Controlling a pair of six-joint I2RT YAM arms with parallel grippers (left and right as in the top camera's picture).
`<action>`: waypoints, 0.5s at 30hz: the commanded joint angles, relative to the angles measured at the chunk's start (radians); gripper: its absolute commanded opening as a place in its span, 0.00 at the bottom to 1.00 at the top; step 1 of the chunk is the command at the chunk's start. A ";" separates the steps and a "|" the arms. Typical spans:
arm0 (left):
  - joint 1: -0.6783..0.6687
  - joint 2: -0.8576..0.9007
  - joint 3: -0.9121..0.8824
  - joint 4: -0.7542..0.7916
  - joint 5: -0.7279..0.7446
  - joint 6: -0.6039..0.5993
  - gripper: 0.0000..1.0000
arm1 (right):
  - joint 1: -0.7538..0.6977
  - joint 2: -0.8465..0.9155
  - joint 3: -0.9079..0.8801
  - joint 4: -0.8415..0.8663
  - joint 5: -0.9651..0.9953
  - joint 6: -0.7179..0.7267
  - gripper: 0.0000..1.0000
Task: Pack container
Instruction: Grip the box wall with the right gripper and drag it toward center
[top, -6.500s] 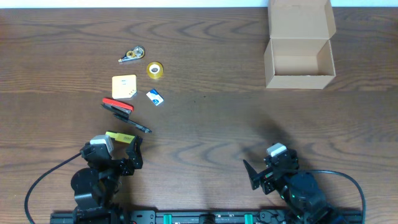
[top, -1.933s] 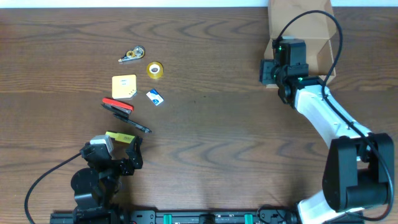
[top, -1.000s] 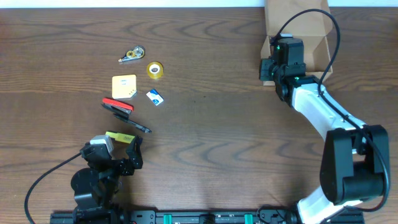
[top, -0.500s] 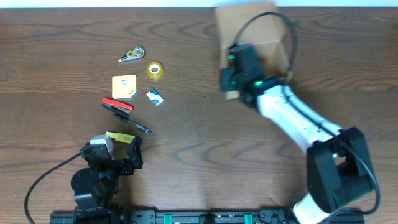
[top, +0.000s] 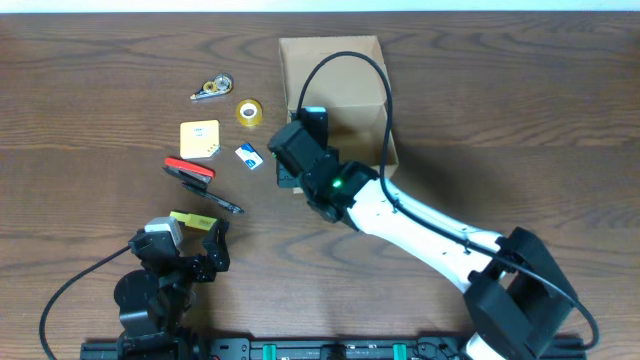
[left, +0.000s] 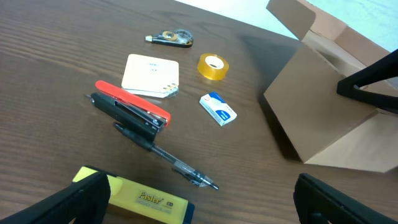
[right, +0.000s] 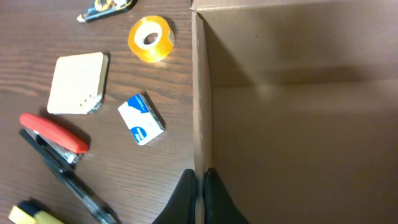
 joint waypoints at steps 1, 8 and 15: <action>0.000 -0.007 -0.019 0.000 -0.003 -0.004 0.95 | 0.007 -0.007 0.018 0.018 0.055 0.092 0.01; 0.000 -0.007 -0.019 0.000 -0.003 -0.004 0.95 | 0.006 0.039 0.018 0.046 0.058 0.092 0.46; 0.000 -0.007 -0.019 0.000 -0.003 -0.004 0.95 | 0.005 0.016 0.089 0.003 0.054 -0.006 0.99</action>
